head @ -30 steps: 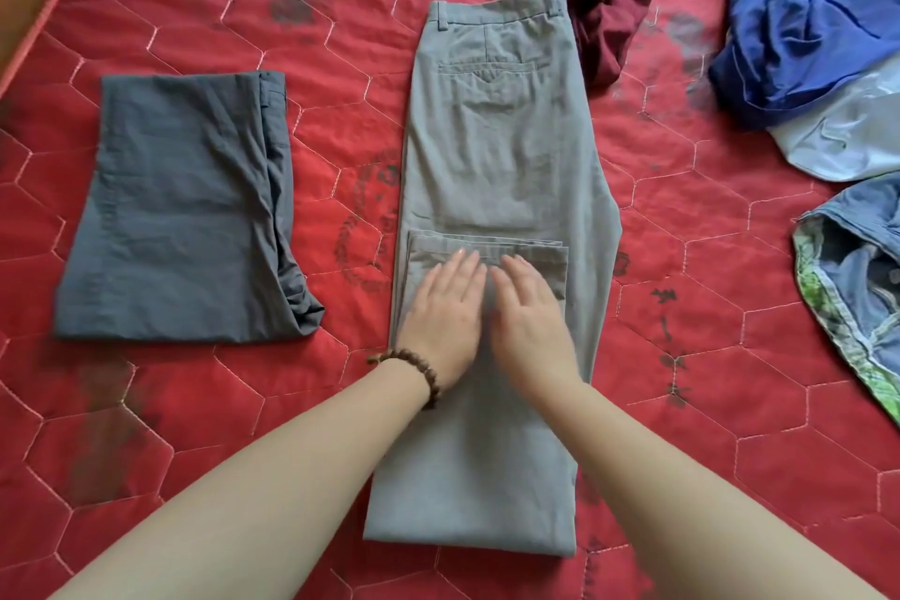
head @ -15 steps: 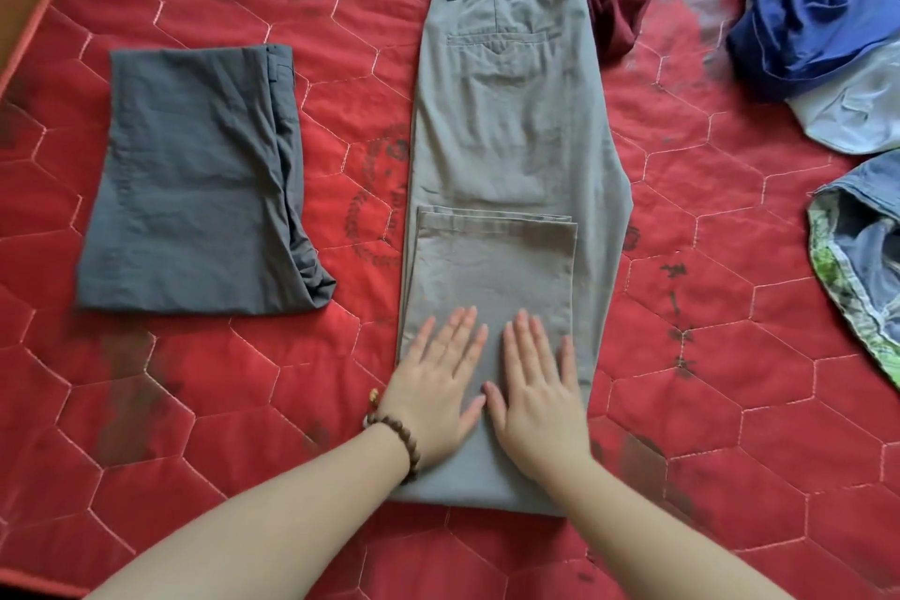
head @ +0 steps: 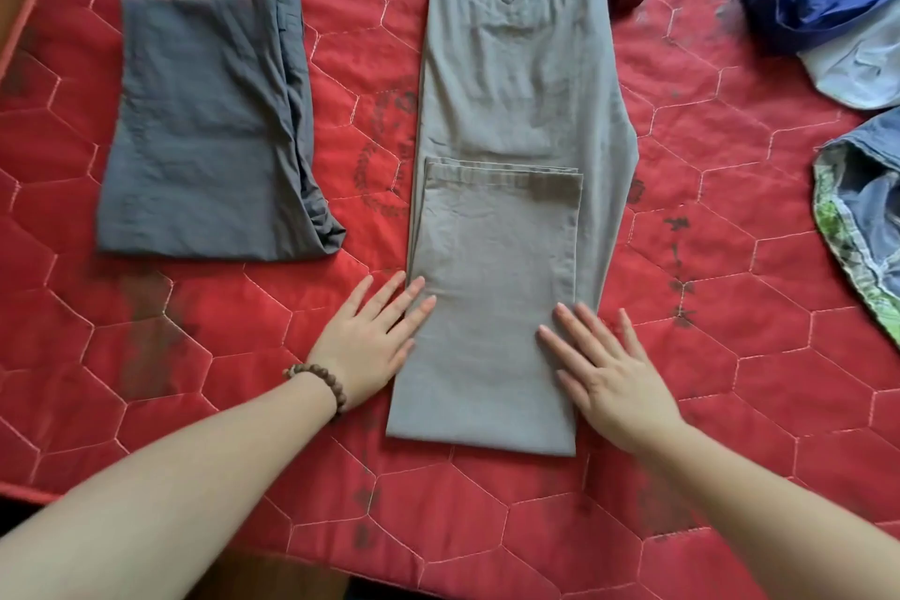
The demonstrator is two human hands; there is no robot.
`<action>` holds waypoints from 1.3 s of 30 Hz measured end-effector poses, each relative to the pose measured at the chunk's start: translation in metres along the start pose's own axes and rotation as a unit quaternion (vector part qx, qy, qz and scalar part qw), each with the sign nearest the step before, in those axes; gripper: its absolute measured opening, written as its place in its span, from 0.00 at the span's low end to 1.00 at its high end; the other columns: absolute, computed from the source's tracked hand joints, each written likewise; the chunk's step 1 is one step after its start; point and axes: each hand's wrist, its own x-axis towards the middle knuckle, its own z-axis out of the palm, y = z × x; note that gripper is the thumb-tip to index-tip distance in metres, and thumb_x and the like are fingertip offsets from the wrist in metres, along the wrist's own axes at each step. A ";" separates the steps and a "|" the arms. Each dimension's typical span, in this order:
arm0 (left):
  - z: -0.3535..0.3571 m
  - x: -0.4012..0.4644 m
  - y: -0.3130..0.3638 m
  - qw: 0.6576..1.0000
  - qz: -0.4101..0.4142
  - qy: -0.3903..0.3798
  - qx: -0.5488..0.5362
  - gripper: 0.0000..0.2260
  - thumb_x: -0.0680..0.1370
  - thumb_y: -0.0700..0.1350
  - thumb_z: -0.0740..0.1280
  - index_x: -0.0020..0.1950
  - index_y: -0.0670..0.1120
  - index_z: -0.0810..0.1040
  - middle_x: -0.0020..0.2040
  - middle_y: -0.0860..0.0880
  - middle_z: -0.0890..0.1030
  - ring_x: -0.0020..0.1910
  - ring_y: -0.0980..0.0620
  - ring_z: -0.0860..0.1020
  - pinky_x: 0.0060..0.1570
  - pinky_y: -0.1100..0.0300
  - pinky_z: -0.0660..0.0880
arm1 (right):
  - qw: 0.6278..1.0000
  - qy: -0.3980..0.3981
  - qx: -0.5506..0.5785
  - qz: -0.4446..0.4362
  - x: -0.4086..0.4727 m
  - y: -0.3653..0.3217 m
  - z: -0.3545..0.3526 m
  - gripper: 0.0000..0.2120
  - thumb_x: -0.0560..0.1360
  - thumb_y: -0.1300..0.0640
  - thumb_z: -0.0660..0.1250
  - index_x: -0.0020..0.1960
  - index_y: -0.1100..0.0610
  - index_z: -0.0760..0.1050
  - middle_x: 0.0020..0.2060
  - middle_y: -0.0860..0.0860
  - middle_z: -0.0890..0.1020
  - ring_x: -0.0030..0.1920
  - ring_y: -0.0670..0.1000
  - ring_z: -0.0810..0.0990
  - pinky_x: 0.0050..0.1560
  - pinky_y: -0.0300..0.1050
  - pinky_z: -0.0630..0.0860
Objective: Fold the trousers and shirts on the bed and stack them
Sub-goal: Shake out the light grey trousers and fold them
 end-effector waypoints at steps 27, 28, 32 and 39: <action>-0.086 0.063 -0.033 0.935 -0.013 -0.095 -0.341 0.14 0.79 0.42 0.62 0.63 0.47 0.78 0.65 0.48 0.76 0.64 0.54 0.69 0.68 0.62 0.55 | 0.920 -0.144 0.355 0.081 0.070 0.034 -0.124 0.22 0.73 0.69 0.59 0.52 0.47 0.83 0.49 0.44 0.85 0.53 0.46 0.80 0.57 0.34 0.71; -0.091 0.063 -0.040 0.907 -0.038 -0.100 -0.408 0.13 0.78 0.42 0.63 0.59 0.42 0.80 0.60 0.45 0.79 0.57 0.54 0.72 0.63 0.62 0.62 | 0.892 -0.160 0.409 0.105 0.072 0.037 -0.136 0.19 0.73 0.65 0.61 0.45 0.44 0.84 0.40 0.43 0.84 0.42 0.46 0.80 0.48 0.40 0.75; -0.097 0.095 -0.072 0.794 -0.232 -0.130 -0.547 0.13 0.77 0.44 0.65 0.56 0.35 0.78 0.56 0.40 0.80 0.52 0.47 0.77 0.54 0.52 0.74 | 0.791 -0.083 0.560 0.231 0.110 0.057 -0.156 0.11 0.74 0.56 0.64 0.36 0.51 0.82 0.29 0.44 0.80 0.29 0.43 0.75 0.32 0.38 0.72; -0.082 0.134 -0.047 0.750 -0.377 0.025 -0.543 0.19 0.79 0.57 0.62 0.44 0.41 0.79 0.44 0.43 0.81 0.46 0.44 0.78 0.44 0.60 0.71 | 0.694 0.000 0.541 0.475 0.153 0.068 -0.118 0.36 0.74 0.29 0.54 0.64 0.58 0.75 0.53 0.53 0.77 0.57 0.58 0.77 0.58 0.50 0.72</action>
